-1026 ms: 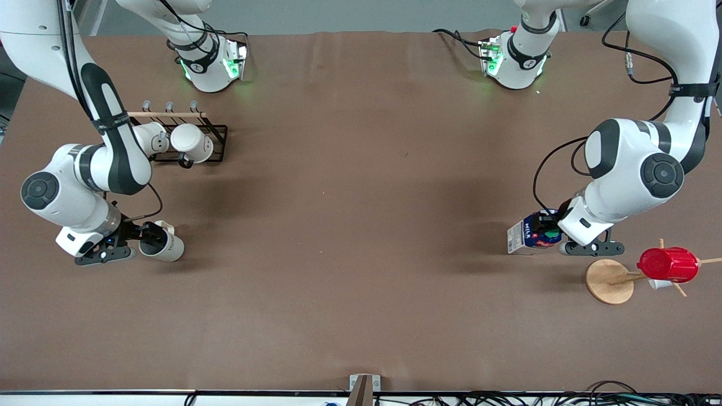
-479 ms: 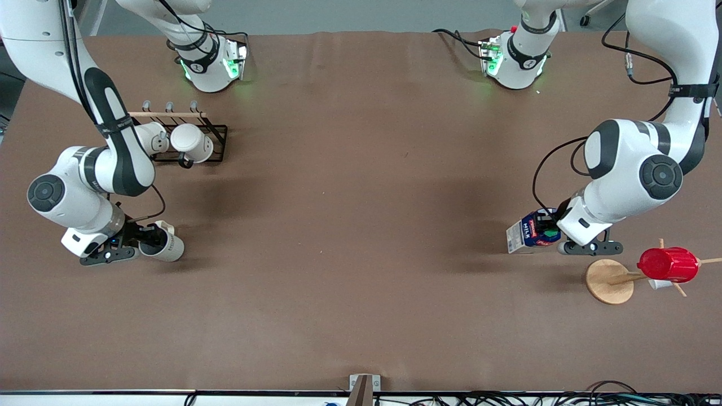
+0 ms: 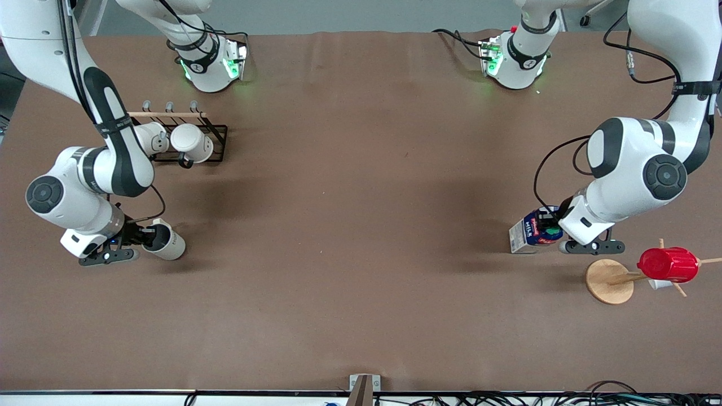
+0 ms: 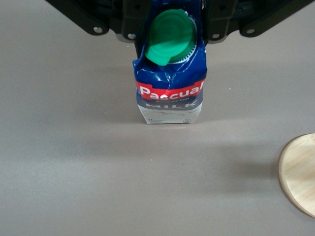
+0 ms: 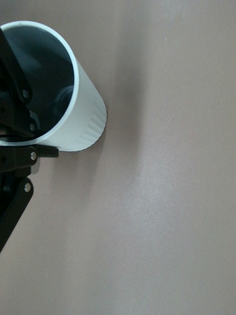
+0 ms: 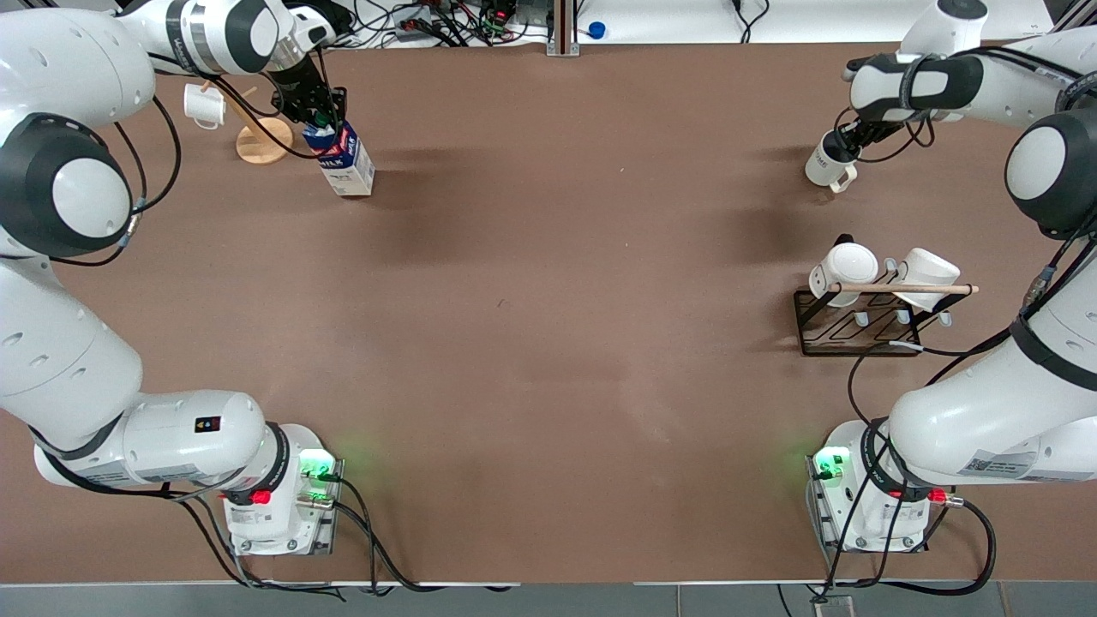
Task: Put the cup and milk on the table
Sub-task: 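Carry the mug and the milk carton toward each other at table center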
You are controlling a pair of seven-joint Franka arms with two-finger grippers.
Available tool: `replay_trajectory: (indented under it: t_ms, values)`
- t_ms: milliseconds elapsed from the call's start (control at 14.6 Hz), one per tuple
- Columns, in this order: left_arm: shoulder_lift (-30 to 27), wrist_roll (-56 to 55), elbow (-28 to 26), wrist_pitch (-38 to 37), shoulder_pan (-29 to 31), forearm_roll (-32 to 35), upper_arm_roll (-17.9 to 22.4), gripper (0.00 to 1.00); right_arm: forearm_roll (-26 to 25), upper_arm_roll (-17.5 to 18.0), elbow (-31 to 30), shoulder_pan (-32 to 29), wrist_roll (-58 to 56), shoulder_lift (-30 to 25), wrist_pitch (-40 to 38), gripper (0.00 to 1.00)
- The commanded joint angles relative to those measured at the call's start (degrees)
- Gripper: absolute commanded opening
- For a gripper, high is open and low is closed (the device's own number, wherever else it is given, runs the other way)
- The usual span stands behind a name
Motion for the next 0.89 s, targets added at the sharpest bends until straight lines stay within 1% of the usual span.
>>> replay_trajectory:
  t_ms: [0, 137, 274, 547, 684, 821]
  values:
    - [-1.2, -2.6, 2.4, -5.3, 0.0, -0.3, -1.1, 0.35, -0.4, 0.4, 5.2, 2.8, 3.3, -2.8, -10.0, 0.0]
    - [-1.2, -3.7, 3.8, -6.4, 0.0, -0.3, -2.0, 0.34, -0.4, 0.4, 9.1, 7.1, 12.4, -3.2, -16.7, 0.0]
    - [-1.2, -4.6, 4.9, -6.5, 0.0, -0.3, -2.9, 0.34, -0.4, 0.4, 11.9, 12.2, 22.0, -3.1, -19.9, 0.0]
    - [-0.7, -8.7, 7.6, -6.5, -0.5, -0.3, -6.6, 0.34, 0.1, 0.5, 15.6, 21.6, 40.8, -2.4, -20.6, 0.0]
    - [0.2, -11.2, 9.5, -6.5, -2.8, -0.2, -7.4, 0.34, 0.1, 0.5, 17.9, 26.2, 49.8, 0.1, -20.3, 0.0]
    - [2.8, -14.5, 12.6, -6.5, -5.7, -0.2, -7.4, 0.34, 0.3, 0.6, 22.1, 30.1, 57.6, 4.0, -20.1, 0.0]
